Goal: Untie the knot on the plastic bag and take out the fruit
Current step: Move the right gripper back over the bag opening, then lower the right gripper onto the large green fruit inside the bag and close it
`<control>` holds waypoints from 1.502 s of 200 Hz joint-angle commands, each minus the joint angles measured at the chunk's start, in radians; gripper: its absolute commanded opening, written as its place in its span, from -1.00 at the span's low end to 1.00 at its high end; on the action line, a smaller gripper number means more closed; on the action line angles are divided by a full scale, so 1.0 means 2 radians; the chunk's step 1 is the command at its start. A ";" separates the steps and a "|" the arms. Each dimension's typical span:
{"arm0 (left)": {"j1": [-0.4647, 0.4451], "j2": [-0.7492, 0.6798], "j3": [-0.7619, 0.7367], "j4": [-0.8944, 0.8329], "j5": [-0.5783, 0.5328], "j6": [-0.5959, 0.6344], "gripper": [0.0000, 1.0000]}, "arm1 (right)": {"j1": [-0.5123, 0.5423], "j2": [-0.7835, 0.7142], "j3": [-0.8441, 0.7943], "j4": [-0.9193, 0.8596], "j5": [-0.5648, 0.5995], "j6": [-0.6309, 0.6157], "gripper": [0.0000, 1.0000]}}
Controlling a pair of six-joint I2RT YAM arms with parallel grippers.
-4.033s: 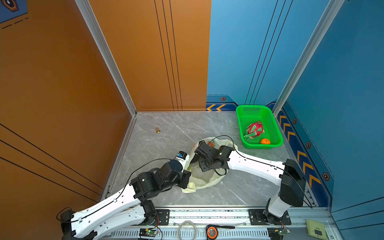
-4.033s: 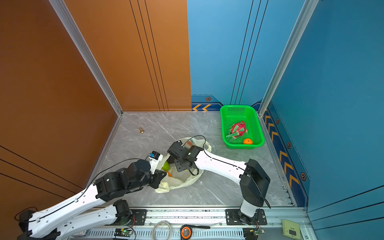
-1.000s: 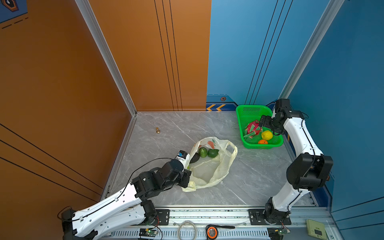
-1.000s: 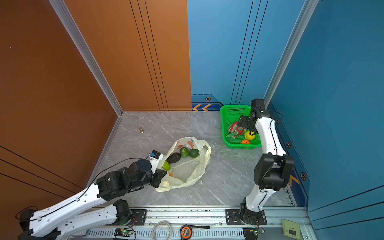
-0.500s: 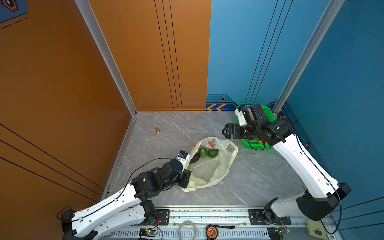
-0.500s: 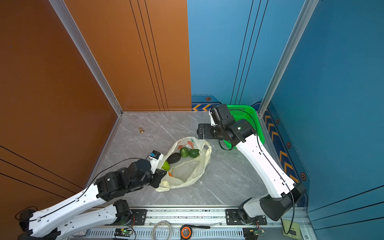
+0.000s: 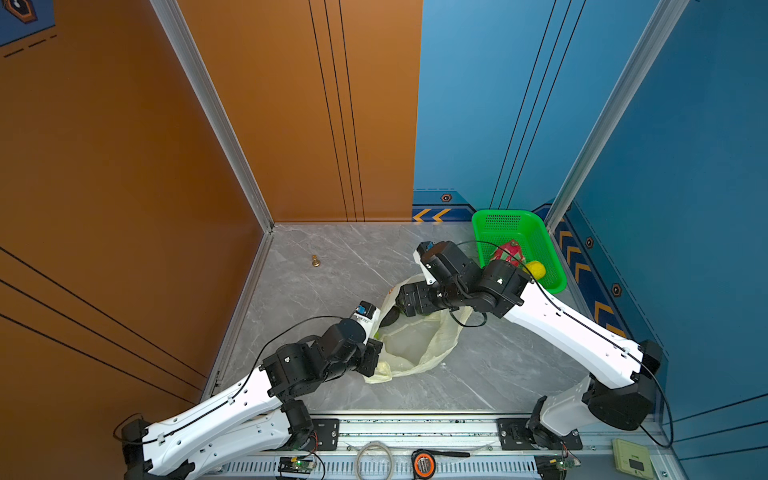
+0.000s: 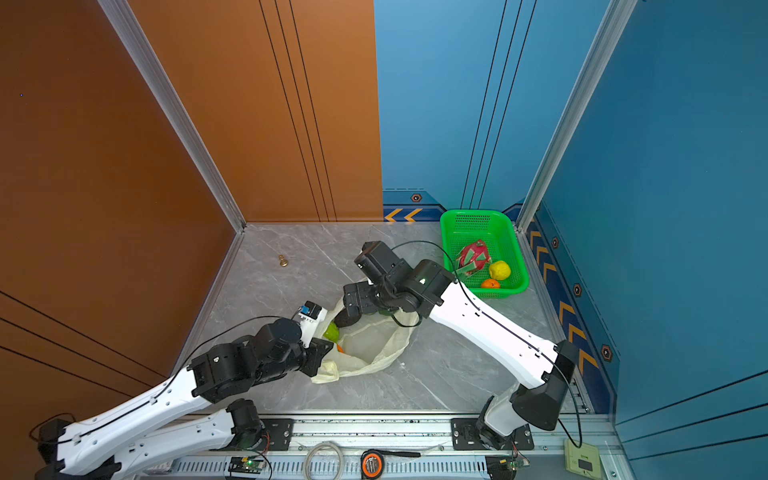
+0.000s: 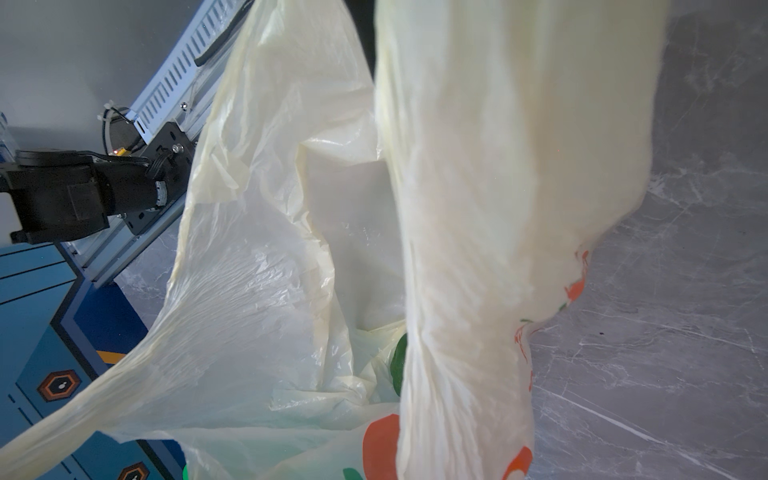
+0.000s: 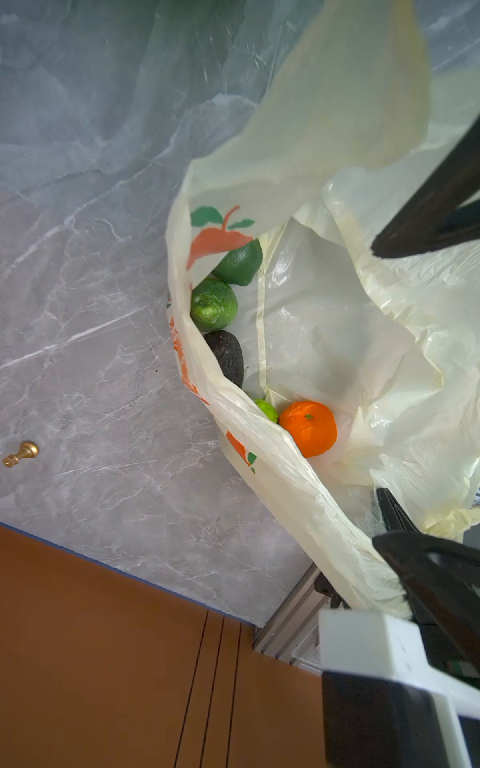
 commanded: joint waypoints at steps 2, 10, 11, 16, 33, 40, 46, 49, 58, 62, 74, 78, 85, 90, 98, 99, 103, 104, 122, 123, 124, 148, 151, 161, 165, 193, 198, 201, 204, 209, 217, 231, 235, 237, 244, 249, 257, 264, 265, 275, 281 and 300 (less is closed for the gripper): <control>-0.003 -0.005 0.006 -0.002 -0.002 0.002 -1.00 | 0.008 0.000 -0.060 0.048 0.018 0.018 0.99; -0.002 -0.004 0.006 -0.002 -0.003 0.003 -1.00 | 0.009 -0.001 -0.083 0.061 0.020 0.020 0.97; -0.002 -0.004 0.006 -0.002 -0.003 0.003 -1.00 | 0.010 -0.001 -0.086 0.062 0.020 0.021 0.97; -0.002 -0.004 0.006 -0.001 -0.003 0.003 -1.00 | 0.010 -0.001 -0.100 0.069 0.021 0.021 0.95; 0.000 -0.003 0.008 -0.001 -0.005 0.002 -1.00 | 0.013 -0.005 -0.143 0.101 0.028 0.020 0.92; 0.001 -0.003 0.009 -0.001 -0.006 0.002 -1.00 | 0.013 -0.005 -0.158 0.113 0.030 0.019 0.90; 0.002 -0.003 0.009 -0.001 -0.007 0.000 -1.00 | 0.013 -0.005 -0.169 0.123 0.030 0.017 0.89; 0.002 -0.002 0.010 -0.001 -0.007 0.001 -1.00 | 0.014 -0.004 -0.174 0.129 0.030 0.016 0.88; 0.003 -0.001 0.011 0.001 -0.007 0.000 -1.00 | 0.016 -0.002 -0.188 0.144 0.032 0.013 0.86; 0.003 0.000 0.011 0.001 -0.007 0.000 -1.00 | 0.016 0.000 -0.194 0.151 0.033 0.013 0.85; 0.004 0.004 0.013 0.002 -0.007 0.000 -1.00 | 0.017 0.004 -0.212 0.171 0.033 0.014 0.81; 0.005 0.005 0.014 0.002 -0.006 0.001 -1.00 | 0.017 0.005 -0.217 0.179 0.031 0.015 0.78; 0.005 0.007 0.017 0.002 -0.006 0.001 -1.00 | 0.017 0.008 -0.227 0.193 0.028 0.015 0.74; 0.005 0.008 0.017 0.002 -0.006 0.001 -1.00 | 0.017 0.010 -0.232 0.198 0.028 0.016 0.71; 0.005 0.010 0.018 0.003 -0.006 0.001 -1.00 | 0.018 0.012 -0.240 0.208 0.027 0.017 0.69; 0.005 0.010 0.019 0.003 -0.006 0.001 -1.00 | 0.018 0.012 -0.241 0.209 0.027 0.017 0.69; 0.005 0.010 0.019 0.003 -0.006 0.001 -1.00 | 0.018 0.013 -0.246 0.216 0.026 0.017 0.69; 0.005 0.011 0.019 0.003 -0.006 0.001 -1.00 | 0.018 0.013 -0.247 0.217 0.027 0.017 0.69; 0.005 0.010 0.018 0.005 -0.007 -0.001 -1.00 | 0.016 0.022 -0.262 0.245 0.029 0.020 0.64; 0.006 0.010 0.018 0.005 -0.007 -0.001 -1.00 | 0.015 0.023 -0.262 0.247 0.029 0.020 0.64; 0.006 0.010 0.017 0.005 -0.007 -0.001 -1.00 | 0.015 0.024 -0.262 0.248 0.029 0.020 0.64; 0.005 0.010 0.017 0.007 -0.005 -0.004 -1.00 | 0.003 0.049 -0.262 0.281 0.029 0.029 0.58; 0.005 0.010 0.016 0.006 -0.005 -0.004 -1.00 | 0.002 0.051 -0.262 0.287 0.030 0.031 0.57; 0.005 0.010 0.016 0.006 -0.004 -0.004 -1.00 | -0.003 0.059 -0.263 0.305 0.037 0.040 0.53; 0.005 0.010 0.017 0.006 -0.004 -0.005 -1.00 | -0.004 0.061 -0.265 0.314 0.042 0.042 0.51; 0.004 0.014 0.017 0.007 0.003 -0.005 -1.00 | -0.025 0.078 -0.269 0.362 0.057 0.077 0.47; 0.004 0.015 0.017 0.008 0.004 -0.005 -1.00 | -0.027 0.081 -0.270 0.369 0.063 0.085 0.46; 0.004 0.016 0.016 0.009 0.005 -0.005 -1.00 | -0.029 0.083 -0.271 0.374 0.066 0.088 0.46; 0.004 0.017 0.016 0.010 0.006 -0.005 -1.00 | -0.031 0.085 -0.272 0.379 0.067 0.093 0.46; 0.003 0.017 0.015 0.011 0.007 -0.005 -1.00 | -0.034 0.088 -0.270 0.384 0.070 0.099 0.45; 0.003 0.019 0.015 0.012 0.009 -0.005 -1.00 | -0.037 0.093 -0.269 0.389 0.077 0.108 0.44; 0.002 0.022 0.016 0.014 0.011 -0.005 -1.00 | -0.040 0.101 -0.264 0.396 0.085 0.119 0.43; 0.002 0.022 0.016 0.014 0.011 -0.005 -1.00 | -0.041 0.104 -0.263 0.396 0.088 0.121 0.43; 0.002 0.021 0.016 0.014 0.012 -0.005 -1.00 | -0.041 0.106 -0.262 0.396 0.090 0.124 0.43; 0.001 0.021 0.016 0.014 0.012 -0.005 -1.00 | -0.042 0.110 -0.259 0.396 0.092 0.128 0.42; 0.000 0.021 0.015 0.014 0.012 -0.005 -1.00 | -0.042 0.114 -0.257 0.398 0.092 0.132 0.42; 0.000 0.020 0.014 0.014 0.013 -0.005 -1.00 | -0.044 0.120 -0.254 0.399 0.092 0.138 0.42; 0.000 0.020 0.013 0.014 0.013 -0.005 -1.00 | -0.045 0.124 -0.253 0.400 0.093 0.144 0.41; 0.000 0.020 0.013 0.014 0.013 -0.005 -1.00 | -0.045 0.125 -0.253 0.400 0.093 0.145 0.41; 0.000 0.019 0.013 0.014 0.014 -0.005 -1.00 | -0.045 0.130 -0.251 0.404 0.095 0.153 0.42; -0.001 0.018 0.013 0.014 0.014 -0.005 -1.00 | -0.045 0.133 -0.252 0.408 0.098 0.157 0.43; -0.001 0.017 0.011 0.015 0.016 -0.006 -1.00 | -0.046 0.145 -0.251 0.422 0.100 0.169 0.46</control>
